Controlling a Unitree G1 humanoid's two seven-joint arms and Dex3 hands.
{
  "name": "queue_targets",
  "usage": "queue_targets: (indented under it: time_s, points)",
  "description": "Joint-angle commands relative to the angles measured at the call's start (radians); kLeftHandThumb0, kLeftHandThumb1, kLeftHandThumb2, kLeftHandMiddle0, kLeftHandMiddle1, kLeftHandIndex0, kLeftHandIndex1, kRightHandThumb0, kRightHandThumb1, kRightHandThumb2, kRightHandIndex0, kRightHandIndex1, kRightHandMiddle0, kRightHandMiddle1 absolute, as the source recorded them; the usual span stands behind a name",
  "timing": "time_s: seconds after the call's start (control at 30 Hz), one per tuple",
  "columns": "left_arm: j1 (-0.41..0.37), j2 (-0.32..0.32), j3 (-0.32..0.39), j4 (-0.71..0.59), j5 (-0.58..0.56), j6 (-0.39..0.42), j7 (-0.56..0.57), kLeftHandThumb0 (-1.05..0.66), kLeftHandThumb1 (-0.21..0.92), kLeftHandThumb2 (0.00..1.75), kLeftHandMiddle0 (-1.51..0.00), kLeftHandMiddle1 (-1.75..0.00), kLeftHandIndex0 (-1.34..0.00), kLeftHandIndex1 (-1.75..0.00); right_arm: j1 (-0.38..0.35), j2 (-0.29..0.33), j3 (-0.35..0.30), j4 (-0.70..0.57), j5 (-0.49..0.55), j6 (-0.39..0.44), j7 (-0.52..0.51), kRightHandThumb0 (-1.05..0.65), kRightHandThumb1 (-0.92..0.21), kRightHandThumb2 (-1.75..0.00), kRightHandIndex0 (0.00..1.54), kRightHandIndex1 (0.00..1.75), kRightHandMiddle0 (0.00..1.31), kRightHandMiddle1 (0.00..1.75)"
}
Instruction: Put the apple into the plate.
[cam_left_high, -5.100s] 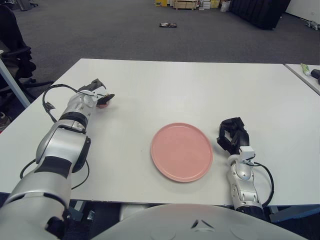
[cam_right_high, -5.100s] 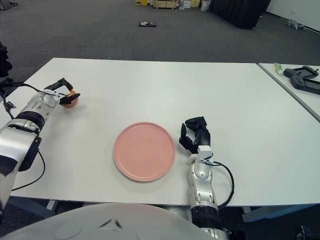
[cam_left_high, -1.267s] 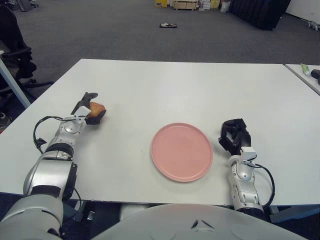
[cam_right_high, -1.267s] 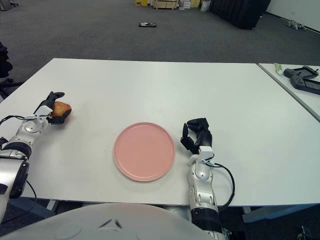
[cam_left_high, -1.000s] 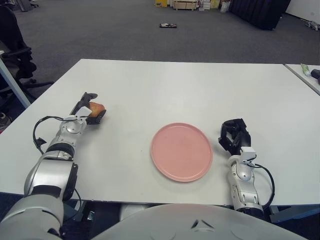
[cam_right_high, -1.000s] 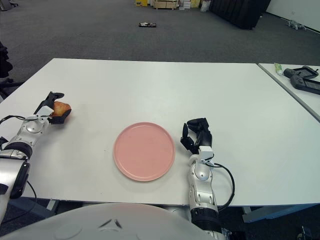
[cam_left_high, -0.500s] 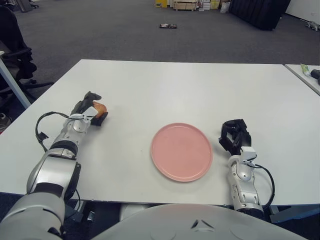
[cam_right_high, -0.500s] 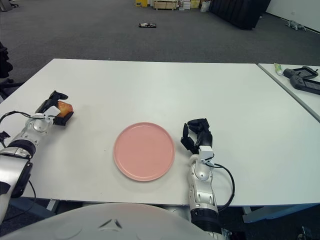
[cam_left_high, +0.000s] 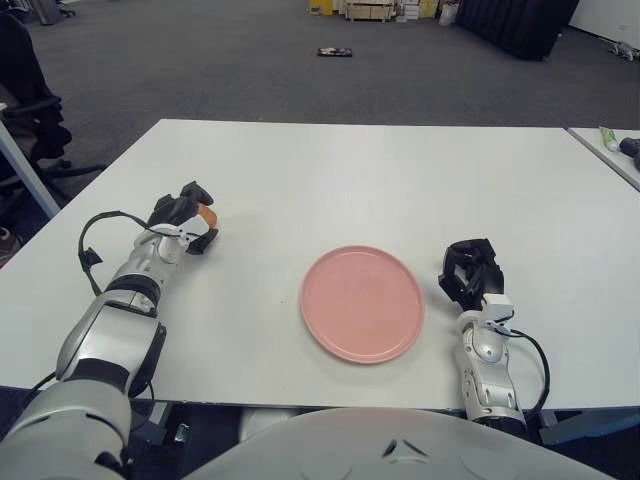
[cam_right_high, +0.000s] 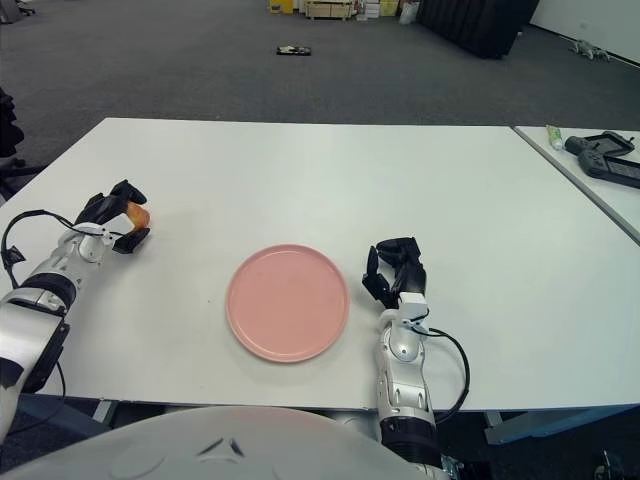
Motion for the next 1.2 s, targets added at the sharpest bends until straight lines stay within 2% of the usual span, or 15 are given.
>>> queue_targets:
  time_s: [0.0,0.33,0.57,0.9,1.17]
  points:
    - [0.031,-0.014,-0.024,0.036,0.029,0.041,-0.020,-0.01,0.27,1.28,-0.59,-1.54,-0.63,-1.66,0.012,0.003,-0.010,0.033,0.013,0.023,0.002,-0.38,-0.69,-0.85,0.55,1.34,0.33,1.75]
    - [0.018,-0.021,-0.033,0.031,0.023,0.054,-0.034,0.00,0.19,1.36,-0.70,-1.59,-0.63,-1.61,0.011,0.002,-0.014,0.036,0.015,0.016,0.005,-0.37,-0.71,-0.82,0.54,1.33,0.31,1.75]
    - [0.016,-0.022,-0.035,0.032,0.018,0.054,-0.040,-0.01,0.20,1.37,-0.68,-1.61,-0.63,-1.61,0.011,0.003,-0.017,0.033,0.015,0.026,0.004,-0.37,-0.72,-0.80,0.54,1.33,0.31,1.75]
    - [0.013,-0.023,-0.024,0.032,0.006,0.043,-0.041,-0.01,0.19,1.40,-0.73,-1.63,-0.56,-1.65,0.005,0.001,-0.019,0.035,0.012,0.037,0.001,-0.37,-0.72,-0.81,0.53,1.33,0.31,1.75]
    - [0.000,-0.027,-0.012,0.027,-0.002,0.042,-0.037,-0.01,0.15,1.45,-0.74,-1.73,-0.61,-1.56,0.004,-0.001,-0.018,0.032,0.007,0.042,0.000,-0.37,-0.73,-0.79,0.54,1.33,0.30,1.75]
